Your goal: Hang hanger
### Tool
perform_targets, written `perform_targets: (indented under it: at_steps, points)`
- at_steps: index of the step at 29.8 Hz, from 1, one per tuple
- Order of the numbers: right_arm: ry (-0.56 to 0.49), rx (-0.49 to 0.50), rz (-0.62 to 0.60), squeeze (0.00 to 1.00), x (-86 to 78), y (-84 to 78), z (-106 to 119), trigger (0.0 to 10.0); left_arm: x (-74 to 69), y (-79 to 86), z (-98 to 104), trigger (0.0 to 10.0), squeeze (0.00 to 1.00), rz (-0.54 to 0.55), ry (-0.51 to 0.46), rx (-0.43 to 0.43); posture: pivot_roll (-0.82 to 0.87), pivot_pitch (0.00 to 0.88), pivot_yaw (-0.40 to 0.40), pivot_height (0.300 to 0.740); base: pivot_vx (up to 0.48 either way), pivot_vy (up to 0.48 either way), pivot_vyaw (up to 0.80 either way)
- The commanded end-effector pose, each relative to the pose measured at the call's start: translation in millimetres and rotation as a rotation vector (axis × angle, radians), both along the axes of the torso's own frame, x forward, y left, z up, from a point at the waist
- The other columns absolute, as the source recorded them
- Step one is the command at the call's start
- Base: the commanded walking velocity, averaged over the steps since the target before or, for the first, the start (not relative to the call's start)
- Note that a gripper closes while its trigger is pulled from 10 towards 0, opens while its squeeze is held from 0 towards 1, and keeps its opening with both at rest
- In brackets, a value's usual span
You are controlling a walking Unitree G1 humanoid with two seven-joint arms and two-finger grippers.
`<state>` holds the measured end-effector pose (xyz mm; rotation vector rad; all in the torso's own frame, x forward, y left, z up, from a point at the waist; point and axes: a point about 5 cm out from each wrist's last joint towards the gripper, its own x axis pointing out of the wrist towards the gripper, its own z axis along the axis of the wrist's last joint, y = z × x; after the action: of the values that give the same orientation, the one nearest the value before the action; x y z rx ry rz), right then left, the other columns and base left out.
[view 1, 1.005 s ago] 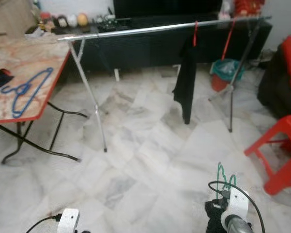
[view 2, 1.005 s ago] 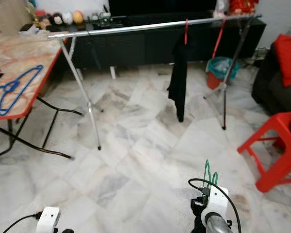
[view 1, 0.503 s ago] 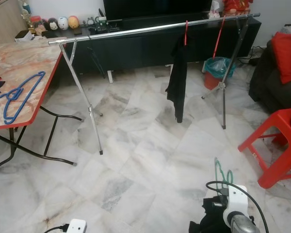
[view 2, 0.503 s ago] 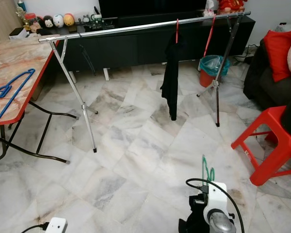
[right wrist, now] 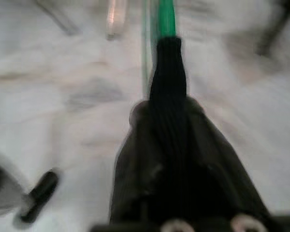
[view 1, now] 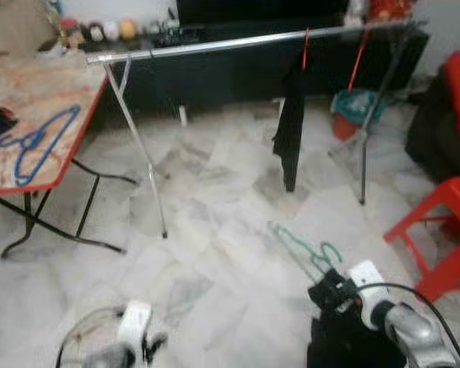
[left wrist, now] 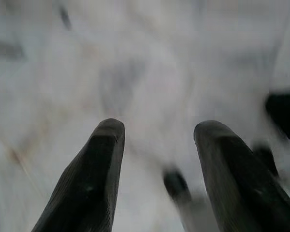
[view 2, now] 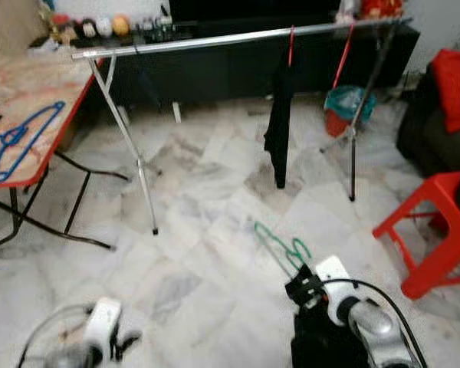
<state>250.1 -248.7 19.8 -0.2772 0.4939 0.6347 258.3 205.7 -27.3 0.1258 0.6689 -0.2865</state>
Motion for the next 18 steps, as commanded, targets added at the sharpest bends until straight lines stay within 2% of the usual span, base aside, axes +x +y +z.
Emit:
perform_targets:
  at_steps: [1, 4, 7, 9, 12, 13, 14, 15, 18]
  points:
    - [-0.027, 0.057, 0.133, 0.00, 6.3, 3.3, 24, 10.0, 5.6, -1.5, 6, 10.0, 0.00, -0.021, -0.023, -0.043, -0.01, 0.026, 0.067, 0.740, 0.000, 0.000, 0.00]
    - [-0.020, 0.088, 0.248, 0.00, 4.8, 8.4, 38, 10.0, 20.7, -13.7, 22, 10.0, 0.00, -0.098, -0.118, -0.112, -0.01, 0.023, 0.065, 0.740, 0.000, 0.000, 0.00]
    - [-0.012, 0.106, 0.291, 0.00, 4.1, 9.5, 44, 10.0, 28.0, -19.3, 31, 10.0, 0.00, -0.141, -0.150, -0.150, -0.01, 0.019, 0.065, 0.740, 0.000, 0.000, 0.00]
    - [-0.013, 0.118, 0.317, 0.00, 5.7, 8.7, 51, 10.0, 33.1, -26.0, 39, 10.0, 0.00, -0.215, -0.164, -0.189, -0.01, 0.013, 0.064, 0.740, 0.000, 0.000, 0.00]
    - [-0.051, 0.120, 0.295, 0.00, 14.8, 3.0, 66, 10.0, 30.3, -32.3, 37, 10.0, 0.00, -0.304, -0.115, -0.206, 0.00, 0.002, 0.063, 0.740, 0.000, 0.000, 0.00]
    - [-0.051, 0.120, 0.295, 0.00, 14.8, 3.0, 66, 10.0, 30.3, -32.3, 37, 10.0, 0.00, -0.304, -0.115, -0.206, 0.00, 0.002, 0.063, 0.740, 0.000, 0.000, 0.00]
    - [-0.058, 0.133, 0.293, 0.00, 15.7, 3.3, 69, 10.0, 29.5, -32.5, 36, 10.0, 0.00, -0.313, -0.108, -0.207, 0.00, 0.001, 0.063, 0.740, 0.000, 0.000, 0.00]
    - [-0.115, 0.194, 0.290, 0.00, 20.8, 7.5, 84, 10.0, 25.5, -33.2, 33, 10.0, 0.00, -0.337, -0.069, -0.225, -0.01, 0.000, 0.063, 0.740, 0.000, 0.000, 0.00]
    - [-0.158, 0.236, 0.294, 0.00, 24.3, 11.4, 95, 10.0, 21.4, -33.7, 29, 10.0, 0.00, -0.350, -0.034, -0.235, -0.01, 0.000, 0.062, 0.740, 0.000, 0.000, 0.00]
